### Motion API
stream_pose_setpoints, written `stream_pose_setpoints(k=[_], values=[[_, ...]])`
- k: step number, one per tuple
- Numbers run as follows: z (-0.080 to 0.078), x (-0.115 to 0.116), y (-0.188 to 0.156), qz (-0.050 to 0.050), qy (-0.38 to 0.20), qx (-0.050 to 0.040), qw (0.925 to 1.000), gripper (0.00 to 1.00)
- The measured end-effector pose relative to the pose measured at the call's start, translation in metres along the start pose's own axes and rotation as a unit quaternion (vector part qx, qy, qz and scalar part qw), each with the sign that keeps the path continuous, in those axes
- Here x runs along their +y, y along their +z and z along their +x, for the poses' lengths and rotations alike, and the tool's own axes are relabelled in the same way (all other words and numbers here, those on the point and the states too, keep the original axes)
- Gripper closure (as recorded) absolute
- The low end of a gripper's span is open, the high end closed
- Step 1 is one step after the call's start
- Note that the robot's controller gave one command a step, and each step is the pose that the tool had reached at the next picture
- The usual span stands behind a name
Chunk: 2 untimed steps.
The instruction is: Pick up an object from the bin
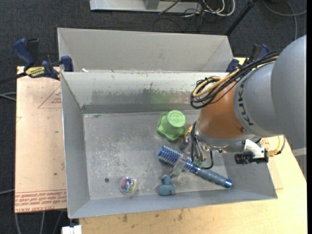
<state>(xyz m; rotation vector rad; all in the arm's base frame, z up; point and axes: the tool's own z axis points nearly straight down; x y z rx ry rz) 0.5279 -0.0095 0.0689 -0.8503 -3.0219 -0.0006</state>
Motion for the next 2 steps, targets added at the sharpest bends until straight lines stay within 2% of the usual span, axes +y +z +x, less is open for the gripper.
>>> stream_pose_setpoints(k=[1, 2], values=[[0.0, 0.0006, 0.0, 0.0, -0.001, -0.001, 1.0, 0.0], [0.0002, 0.0008, 0.0001, 0.0, -0.002, -0.001, 1.0, 1.0]])
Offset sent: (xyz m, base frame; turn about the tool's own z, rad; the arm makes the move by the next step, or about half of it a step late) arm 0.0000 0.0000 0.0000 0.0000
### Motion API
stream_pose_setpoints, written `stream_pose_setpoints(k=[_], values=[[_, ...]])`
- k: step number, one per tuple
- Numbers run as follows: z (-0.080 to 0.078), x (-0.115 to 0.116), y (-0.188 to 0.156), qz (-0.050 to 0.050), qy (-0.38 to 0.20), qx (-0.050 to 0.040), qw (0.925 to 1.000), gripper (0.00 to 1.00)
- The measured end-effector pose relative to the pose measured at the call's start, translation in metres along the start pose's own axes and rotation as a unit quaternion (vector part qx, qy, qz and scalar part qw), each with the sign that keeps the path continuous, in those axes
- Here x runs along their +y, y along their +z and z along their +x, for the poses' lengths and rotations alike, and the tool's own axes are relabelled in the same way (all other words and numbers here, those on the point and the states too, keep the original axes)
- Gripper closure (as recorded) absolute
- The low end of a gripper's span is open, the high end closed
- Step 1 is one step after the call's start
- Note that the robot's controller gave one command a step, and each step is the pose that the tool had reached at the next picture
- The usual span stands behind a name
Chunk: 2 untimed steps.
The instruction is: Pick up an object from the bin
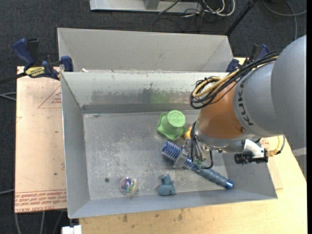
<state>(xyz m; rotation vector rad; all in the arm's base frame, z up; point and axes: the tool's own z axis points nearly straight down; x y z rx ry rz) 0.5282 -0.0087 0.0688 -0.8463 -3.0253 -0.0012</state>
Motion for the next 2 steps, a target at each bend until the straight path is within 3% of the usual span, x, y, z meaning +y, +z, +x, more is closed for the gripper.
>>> stream_pose_setpoints(k=[2], values=[[0.0, 0.001, -0.055, -0.001, -0.002, -0.0014, 1.0, 1.0]])
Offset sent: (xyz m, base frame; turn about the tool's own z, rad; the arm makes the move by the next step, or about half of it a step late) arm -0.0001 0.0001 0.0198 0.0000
